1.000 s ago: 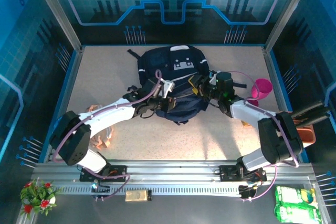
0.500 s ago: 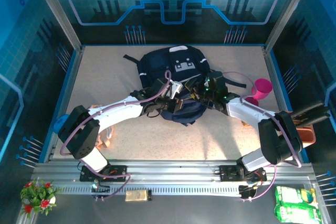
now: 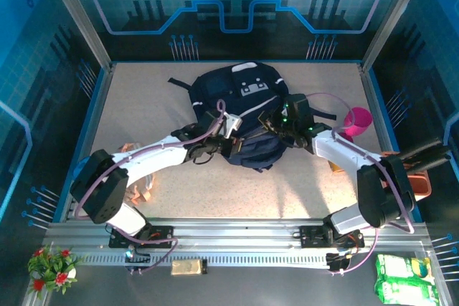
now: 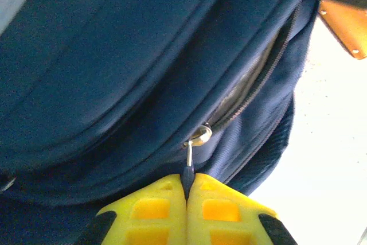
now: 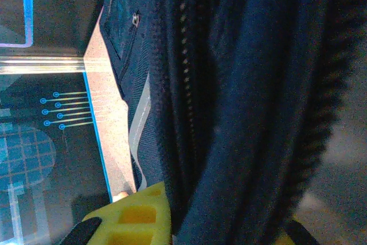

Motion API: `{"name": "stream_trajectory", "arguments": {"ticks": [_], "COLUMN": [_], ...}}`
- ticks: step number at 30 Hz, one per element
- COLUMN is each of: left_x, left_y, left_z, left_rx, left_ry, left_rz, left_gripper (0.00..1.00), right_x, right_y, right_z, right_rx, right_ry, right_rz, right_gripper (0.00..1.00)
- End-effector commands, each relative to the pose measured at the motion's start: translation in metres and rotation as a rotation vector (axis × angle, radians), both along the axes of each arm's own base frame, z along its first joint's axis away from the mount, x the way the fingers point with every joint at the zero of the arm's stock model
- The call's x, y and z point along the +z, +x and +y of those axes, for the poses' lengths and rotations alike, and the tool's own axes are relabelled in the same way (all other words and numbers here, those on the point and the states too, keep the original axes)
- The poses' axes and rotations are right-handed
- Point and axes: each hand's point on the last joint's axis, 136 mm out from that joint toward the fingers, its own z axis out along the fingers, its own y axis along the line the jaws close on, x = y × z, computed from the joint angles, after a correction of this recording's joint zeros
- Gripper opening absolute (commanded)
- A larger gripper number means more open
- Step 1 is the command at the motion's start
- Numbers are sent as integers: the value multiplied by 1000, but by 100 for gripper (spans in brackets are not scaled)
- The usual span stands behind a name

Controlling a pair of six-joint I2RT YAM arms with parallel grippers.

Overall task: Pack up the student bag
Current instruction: Unzip the student bag at the top-center of the table.

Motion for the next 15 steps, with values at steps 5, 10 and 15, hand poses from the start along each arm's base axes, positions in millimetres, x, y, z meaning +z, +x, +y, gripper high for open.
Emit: {"name": "stream_trajectory", "arguments": {"ticks": [5, 10, 15], "left_x": [-19, -22, -20], "left_y": [5, 18, 41], "left_z": [59, 81, 97], "left_rx": [126, 182, 224], "left_ry": [124, 187, 223], "left_rz": [-6, -7, -14], "left_gripper": [0, 0, 0], "right_x": [34, 43, 45], "right_y": [16, 17, 17], "right_z": [-38, -32, -23], "right_rx": [-86, -50, 2], "right_ry": [-66, -48, -26], "right_rz": [-117, -131, -131], "right_gripper": [13, 13, 13]}}
